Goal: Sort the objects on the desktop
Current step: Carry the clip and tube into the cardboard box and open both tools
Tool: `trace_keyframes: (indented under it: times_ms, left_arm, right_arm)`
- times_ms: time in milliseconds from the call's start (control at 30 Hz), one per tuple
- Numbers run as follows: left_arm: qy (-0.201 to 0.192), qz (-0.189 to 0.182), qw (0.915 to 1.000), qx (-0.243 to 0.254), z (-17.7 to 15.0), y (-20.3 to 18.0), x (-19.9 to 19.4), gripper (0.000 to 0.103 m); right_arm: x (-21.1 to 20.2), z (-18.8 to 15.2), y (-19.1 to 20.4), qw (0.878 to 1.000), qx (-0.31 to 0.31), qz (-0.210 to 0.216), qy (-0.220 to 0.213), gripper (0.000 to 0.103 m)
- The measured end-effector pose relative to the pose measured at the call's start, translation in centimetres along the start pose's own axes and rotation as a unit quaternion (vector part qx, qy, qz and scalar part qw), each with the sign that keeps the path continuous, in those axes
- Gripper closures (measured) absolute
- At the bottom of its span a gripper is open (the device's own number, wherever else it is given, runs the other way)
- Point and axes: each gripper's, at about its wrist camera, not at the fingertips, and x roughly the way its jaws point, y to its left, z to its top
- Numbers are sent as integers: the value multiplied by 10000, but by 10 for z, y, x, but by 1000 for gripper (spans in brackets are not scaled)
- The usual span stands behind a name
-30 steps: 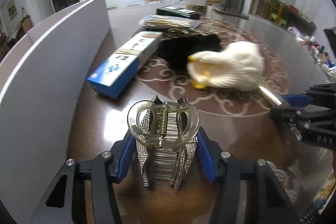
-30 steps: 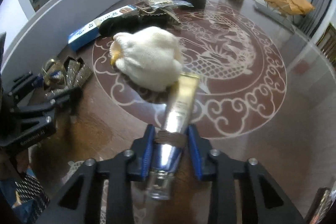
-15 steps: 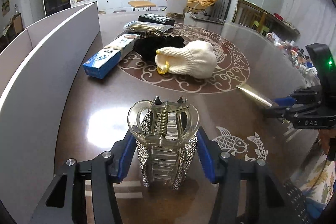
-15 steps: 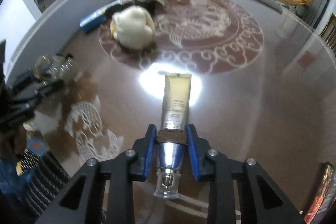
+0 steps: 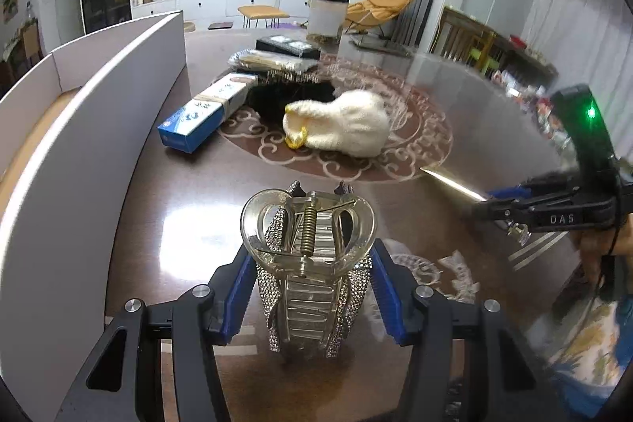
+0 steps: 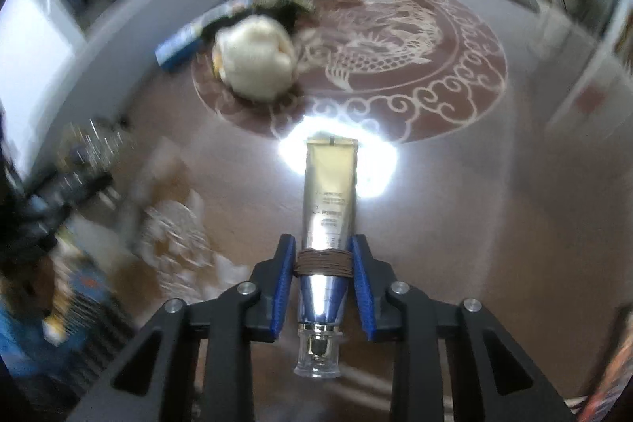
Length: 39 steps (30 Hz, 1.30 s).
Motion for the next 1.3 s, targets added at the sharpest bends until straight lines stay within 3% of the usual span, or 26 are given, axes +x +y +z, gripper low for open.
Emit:
trace_keyframes:
  times_ms: [133,267,367,500,667,733,900,1033,1100,1167,1233,1300]
  left_arm:
    - [-272,-165,9992,-237,12,9,-27,48]
    - [-700,-181,9962,-481,29,33,-69,48]
    - [-953,35,9931,-684,39,66,-102,48]
    - [-1058,569,9876,-1014,48,127,-133,48]
    - [-670,1329,9791,-1385,62,219,-133,48]
    - [-460,1565,9762,-1426,68,244,-125,48]
    - [97,1724,9740,-1464,73,284,-94,48]
    - [647,1610,9730,-1525,70,294,-64,47]
    - [942,1638,9697,-1549,68,297,-50,42]
    - [1022,1750,9659,-1609,65,299,-45,31]
    - [906,1804,9652,-1662,63,296,-48,26]
    - [805,1858,9646,-1691,61,294,-51,25]
  right_arm:
    - [-31,3,-10,9939,645,787,-415,73]
    - [-64,26,14,9844,737,1349,-857,73]
    - [-76,59,56,9788,434,1667,-1107,73]
    - [-70,109,140,9692,-163,2093,-1290,73]
    - [-32,158,241,9577,-606,2518,-1258,73]
    - [-11,177,281,9567,-806,2504,-1248,73]
    - [47,199,350,9655,-1276,2048,-981,73]
    - [84,202,369,9715,-1335,1820,-724,72]
    - [99,203,371,9761,-1211,1710,-573,68]
    - [102,205,368,9774,-1096,1716,-562,43]
    - [96,206,361,9759,-1037,1788,-706,28]
    - [85,205,352,9734,-1044,1825,-910,23]
